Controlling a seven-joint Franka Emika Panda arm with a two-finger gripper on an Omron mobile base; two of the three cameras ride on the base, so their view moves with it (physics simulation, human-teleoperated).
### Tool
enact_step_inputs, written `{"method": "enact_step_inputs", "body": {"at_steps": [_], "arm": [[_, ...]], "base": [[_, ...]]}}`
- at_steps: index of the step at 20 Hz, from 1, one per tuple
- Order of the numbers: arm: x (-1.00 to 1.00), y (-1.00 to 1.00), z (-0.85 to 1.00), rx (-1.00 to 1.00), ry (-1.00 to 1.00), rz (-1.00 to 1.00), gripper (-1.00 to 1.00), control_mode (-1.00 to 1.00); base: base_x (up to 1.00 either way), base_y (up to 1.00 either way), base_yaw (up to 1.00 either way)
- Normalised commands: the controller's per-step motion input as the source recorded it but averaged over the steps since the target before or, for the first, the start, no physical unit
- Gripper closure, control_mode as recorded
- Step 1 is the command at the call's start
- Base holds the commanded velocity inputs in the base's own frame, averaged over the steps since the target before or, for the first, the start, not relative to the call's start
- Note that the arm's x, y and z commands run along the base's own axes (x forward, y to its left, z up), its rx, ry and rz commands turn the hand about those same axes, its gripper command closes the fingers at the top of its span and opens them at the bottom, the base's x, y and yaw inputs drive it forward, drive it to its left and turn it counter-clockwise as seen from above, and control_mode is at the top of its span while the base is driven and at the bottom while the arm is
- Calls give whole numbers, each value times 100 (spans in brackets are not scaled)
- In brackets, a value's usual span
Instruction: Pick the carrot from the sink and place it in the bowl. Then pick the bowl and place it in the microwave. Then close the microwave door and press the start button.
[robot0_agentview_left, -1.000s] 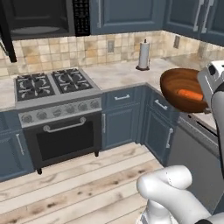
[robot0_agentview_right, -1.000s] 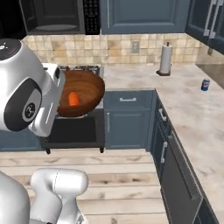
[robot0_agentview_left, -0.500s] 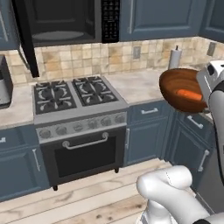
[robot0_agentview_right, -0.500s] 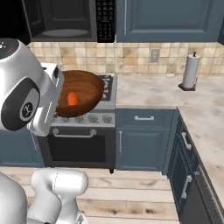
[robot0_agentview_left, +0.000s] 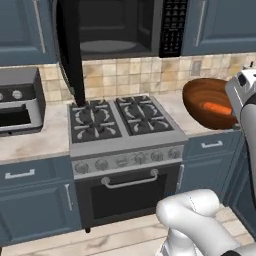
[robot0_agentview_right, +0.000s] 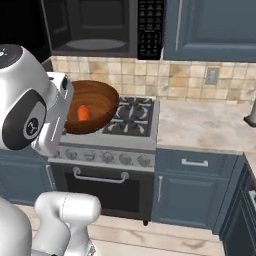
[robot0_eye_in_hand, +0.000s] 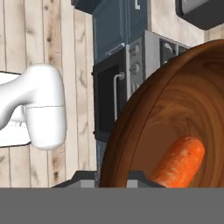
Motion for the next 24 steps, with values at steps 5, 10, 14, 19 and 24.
{"method": "enact_step_inputs", "body": {"at_steps": [5, 10, 14, 19, 24], "arm": [[0, 0, 0, 0, 0, 0, 100, 100], [0, 0, 0, 0, 0, 0, 100, 100], [0, 0, 0, 0, 0, 0, 100, 100], [0, 0, 0, 0, 0, 0, 100, 100], [0, 0, 0, 0, 0, 0, 100, 100]], "base": [[75, 44, 21], [84, 28, 16], [59, 19, 12], [14, 30, 5], [0, 15, 0]]}}
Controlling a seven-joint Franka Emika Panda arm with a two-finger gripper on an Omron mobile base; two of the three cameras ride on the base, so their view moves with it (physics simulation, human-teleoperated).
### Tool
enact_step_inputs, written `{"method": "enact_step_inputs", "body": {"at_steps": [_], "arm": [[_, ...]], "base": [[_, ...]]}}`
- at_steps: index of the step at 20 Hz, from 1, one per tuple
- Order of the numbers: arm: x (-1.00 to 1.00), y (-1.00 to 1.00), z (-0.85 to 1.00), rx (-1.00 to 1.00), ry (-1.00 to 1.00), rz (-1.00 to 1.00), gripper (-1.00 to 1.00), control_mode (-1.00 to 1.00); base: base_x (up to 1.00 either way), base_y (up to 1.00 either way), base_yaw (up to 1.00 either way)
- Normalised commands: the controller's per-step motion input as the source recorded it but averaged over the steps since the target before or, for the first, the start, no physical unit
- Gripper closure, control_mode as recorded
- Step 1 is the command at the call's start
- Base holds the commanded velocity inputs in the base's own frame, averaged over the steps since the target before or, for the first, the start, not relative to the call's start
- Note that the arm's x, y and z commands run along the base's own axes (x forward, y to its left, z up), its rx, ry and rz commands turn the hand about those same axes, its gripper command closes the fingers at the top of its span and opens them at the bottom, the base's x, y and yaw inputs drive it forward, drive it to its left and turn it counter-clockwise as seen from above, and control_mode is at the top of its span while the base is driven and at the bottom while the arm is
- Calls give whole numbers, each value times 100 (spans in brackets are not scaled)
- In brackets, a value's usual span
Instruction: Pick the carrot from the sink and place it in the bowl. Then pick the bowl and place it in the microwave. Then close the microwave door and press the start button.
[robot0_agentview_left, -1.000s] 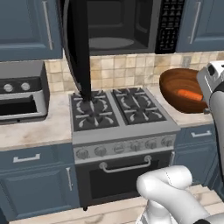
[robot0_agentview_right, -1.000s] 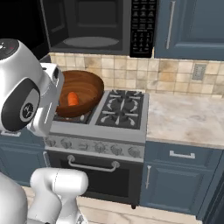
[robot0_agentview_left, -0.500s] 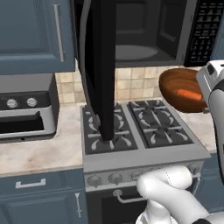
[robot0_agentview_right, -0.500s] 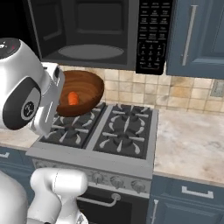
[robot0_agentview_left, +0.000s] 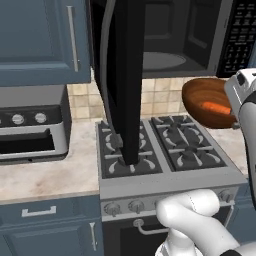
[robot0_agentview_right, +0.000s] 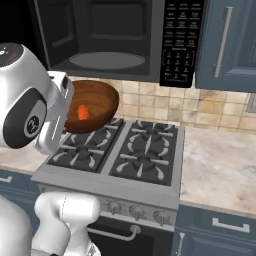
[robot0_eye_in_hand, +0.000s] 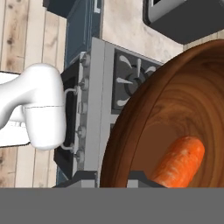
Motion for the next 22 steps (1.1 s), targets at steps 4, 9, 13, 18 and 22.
{"method": "enact_step_inputs", "body": {"at_steps": [4, 9, 13, 18, 22], "arm": [[0, 0, 0, 0, 0, 0, 100, 100], [-2, 0, 2, 0, -1, 0, 100, -100], [1, 20, 33, -1, -6, 0, 100, -100], [33, 27, 54, -4, -6, 2, 100, -100], [91, 25, 52, -1, 0, 2, 100, -100]], "base": [[0, 4, 1], [-3, 0, 1], [0, 0, 0], [0, 0, 0], [0, 0, 0]]}}
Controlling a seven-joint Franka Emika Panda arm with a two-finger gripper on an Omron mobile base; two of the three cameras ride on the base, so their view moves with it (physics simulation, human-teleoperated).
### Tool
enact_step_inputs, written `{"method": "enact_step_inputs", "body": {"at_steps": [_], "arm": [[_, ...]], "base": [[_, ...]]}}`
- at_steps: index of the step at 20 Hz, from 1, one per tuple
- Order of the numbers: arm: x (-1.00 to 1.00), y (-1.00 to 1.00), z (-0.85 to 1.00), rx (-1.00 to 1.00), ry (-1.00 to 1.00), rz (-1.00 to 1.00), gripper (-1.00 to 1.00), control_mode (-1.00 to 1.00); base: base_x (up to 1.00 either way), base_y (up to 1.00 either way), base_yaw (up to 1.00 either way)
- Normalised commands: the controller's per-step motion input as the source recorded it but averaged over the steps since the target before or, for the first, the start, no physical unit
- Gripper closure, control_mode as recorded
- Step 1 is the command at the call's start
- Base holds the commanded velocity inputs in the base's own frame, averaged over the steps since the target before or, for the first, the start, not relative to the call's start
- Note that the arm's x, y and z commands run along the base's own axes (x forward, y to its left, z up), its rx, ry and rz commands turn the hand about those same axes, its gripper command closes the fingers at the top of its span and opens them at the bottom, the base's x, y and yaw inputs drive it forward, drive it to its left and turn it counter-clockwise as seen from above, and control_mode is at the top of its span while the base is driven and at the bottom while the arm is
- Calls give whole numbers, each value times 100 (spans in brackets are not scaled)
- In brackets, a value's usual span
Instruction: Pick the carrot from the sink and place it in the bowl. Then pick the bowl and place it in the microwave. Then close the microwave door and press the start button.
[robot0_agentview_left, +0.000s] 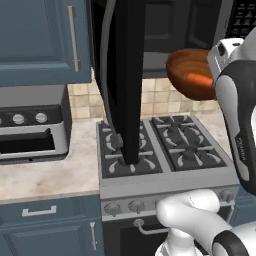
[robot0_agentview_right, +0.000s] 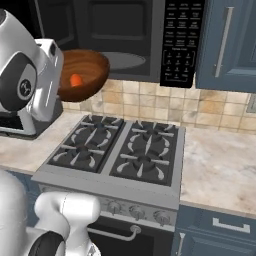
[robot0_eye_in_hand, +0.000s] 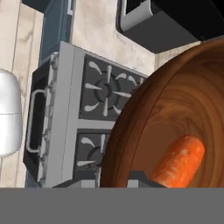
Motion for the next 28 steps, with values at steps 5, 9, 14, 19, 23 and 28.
{"method": "enact_step_inputs", "body": {"at_steps": [5, 9, 14, 19, 23, 28], "arm": [[100, 16, 36, 0, 0, 0, 100, -100], [100, 11, 8, 0, 0, 0, 100, -100], [100, 0, 0, 0, 4, 0, 100, -100], [96, 0, 0, 0, 0, 0, 100, -100], [79, 0, -6, 0, 0, 4, 100, -100], [74, 0, -15, 0, 0, 5, 100, -100]], "base": [[0, 0, 0], [0, 0, 0], [0, 0, 0], [0, 0, 0], [0, 0, 0], [0, 0, 0]]}}
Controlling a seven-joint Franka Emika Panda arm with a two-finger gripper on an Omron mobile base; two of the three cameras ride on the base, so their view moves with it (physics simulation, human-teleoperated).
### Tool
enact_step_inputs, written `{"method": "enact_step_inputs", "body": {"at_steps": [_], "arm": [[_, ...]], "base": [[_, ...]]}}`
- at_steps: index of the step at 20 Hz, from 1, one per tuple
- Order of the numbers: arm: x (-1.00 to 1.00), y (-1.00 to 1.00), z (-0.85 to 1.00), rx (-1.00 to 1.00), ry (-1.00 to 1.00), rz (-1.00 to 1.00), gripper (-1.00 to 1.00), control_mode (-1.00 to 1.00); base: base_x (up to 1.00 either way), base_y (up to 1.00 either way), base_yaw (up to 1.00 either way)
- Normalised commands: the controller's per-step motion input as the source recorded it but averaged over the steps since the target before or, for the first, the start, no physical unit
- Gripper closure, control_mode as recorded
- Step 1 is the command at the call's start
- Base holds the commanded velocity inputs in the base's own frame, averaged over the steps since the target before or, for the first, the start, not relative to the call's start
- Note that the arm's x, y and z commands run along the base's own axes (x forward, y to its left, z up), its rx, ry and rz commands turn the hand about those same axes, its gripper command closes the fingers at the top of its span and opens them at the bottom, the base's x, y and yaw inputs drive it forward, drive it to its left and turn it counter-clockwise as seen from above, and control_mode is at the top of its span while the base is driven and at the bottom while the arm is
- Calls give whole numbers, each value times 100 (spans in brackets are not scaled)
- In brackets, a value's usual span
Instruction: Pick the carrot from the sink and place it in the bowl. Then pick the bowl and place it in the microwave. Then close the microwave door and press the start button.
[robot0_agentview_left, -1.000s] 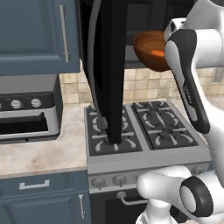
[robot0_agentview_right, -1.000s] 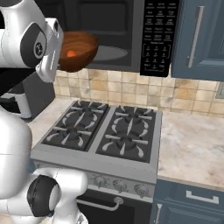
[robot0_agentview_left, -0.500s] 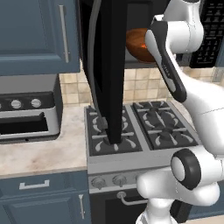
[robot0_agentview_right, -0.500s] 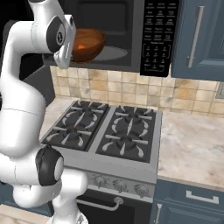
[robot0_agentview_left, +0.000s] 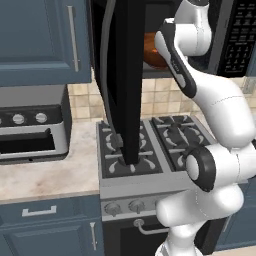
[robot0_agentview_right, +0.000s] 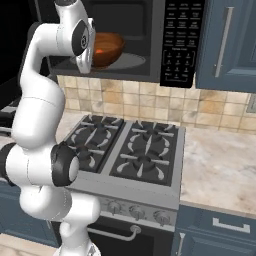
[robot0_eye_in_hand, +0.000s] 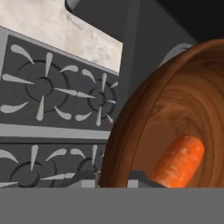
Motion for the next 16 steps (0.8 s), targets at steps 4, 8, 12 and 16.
{"method": "enact_step_inputs", "body": {"at_steps": [4, 8, 12, 16], "arm": [[60, 0, -16, 0, 0, 6, 100, -100], [43, 0, -12, 0, 0, 5, 100, -100], [4, 0, -7, 0, 0, 4, -100, -100], [-15, 0, 0, 0, 0, 1, -100, -100]], "base": [[0, 0, 0], [0, 0, 0], [0, 0, 0], [0, 0, 0]]}}
